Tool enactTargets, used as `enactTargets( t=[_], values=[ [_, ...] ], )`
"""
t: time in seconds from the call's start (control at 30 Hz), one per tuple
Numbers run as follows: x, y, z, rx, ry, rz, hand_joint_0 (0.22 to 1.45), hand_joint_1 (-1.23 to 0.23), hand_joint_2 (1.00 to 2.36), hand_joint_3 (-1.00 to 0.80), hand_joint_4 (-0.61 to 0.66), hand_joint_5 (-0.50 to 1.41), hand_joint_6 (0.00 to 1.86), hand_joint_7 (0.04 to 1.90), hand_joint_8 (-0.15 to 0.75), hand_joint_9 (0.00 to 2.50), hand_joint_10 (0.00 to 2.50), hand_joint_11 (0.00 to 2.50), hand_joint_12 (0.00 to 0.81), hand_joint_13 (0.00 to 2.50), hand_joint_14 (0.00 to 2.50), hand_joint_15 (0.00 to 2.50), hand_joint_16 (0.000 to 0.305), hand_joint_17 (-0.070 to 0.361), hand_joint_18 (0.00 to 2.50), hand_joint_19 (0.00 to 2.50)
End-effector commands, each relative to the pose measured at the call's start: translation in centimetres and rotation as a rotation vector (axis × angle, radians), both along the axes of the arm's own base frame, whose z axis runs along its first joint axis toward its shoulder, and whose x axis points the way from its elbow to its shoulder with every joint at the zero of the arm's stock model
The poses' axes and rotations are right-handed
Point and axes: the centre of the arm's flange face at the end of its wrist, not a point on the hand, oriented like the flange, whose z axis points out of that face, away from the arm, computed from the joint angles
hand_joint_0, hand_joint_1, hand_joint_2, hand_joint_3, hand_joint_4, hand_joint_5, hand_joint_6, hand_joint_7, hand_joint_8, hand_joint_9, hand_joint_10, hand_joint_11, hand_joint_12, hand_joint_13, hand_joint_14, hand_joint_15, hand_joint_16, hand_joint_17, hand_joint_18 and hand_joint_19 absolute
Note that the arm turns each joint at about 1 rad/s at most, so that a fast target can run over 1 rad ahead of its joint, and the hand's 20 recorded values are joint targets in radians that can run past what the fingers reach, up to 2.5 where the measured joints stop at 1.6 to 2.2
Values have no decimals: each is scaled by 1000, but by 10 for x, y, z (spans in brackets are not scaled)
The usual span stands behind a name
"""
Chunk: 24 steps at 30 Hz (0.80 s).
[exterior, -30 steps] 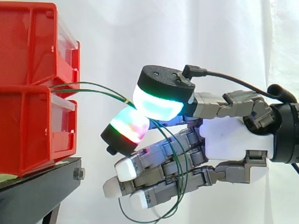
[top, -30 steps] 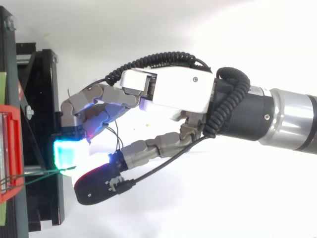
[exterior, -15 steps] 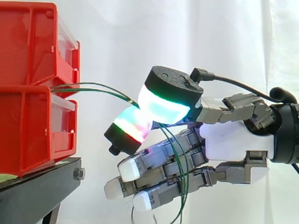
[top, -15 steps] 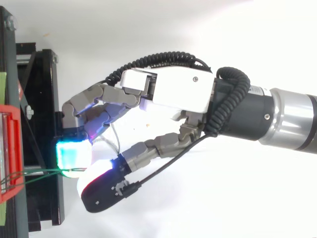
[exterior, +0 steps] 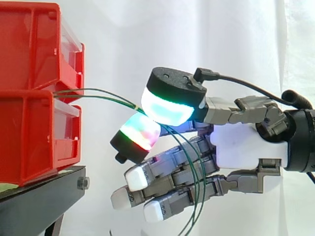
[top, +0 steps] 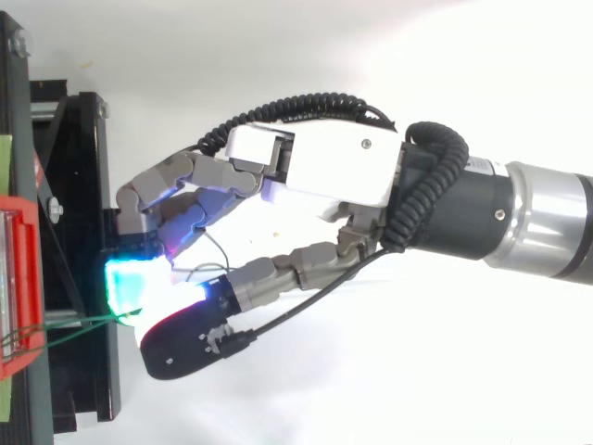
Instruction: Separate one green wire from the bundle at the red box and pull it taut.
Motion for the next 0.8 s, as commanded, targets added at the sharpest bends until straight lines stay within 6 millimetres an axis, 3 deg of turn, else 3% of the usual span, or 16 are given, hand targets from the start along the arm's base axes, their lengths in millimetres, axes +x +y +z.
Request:
enactTargets(
  t=[0.0,0.17,0.43,0.7,0.77],
  values=[
    [0,-2,1,0,-2,-2,637,-871,1018,-250,124,-206,897,1118,302,723,12,470,339,646,7,204,51,114,706,271],
    [6,-4,16,3,-15,-6,697,-903,1000,-500,187,-201,894,1097,293,742,12,483,332,655,7,190,50,113,738,247],
    [5,-7,18,-2,13,-9,524,-750,1000,-500,215,-183,879,1094,322,814,14,490,356,711,10,220,53,119,781,311],
    [5,-7,18,-2,13,-10,567,-666,1000,-500,203,-175,859,1122,314,820,12,484,345,710,10,235,51,114,766,338],
    [5,-6,18,-2,14,-9,591,-675,1006,-428,194,-172,855,1144,311,819,12,477,342,709,8,237,50,113,760,343]
  ],
)
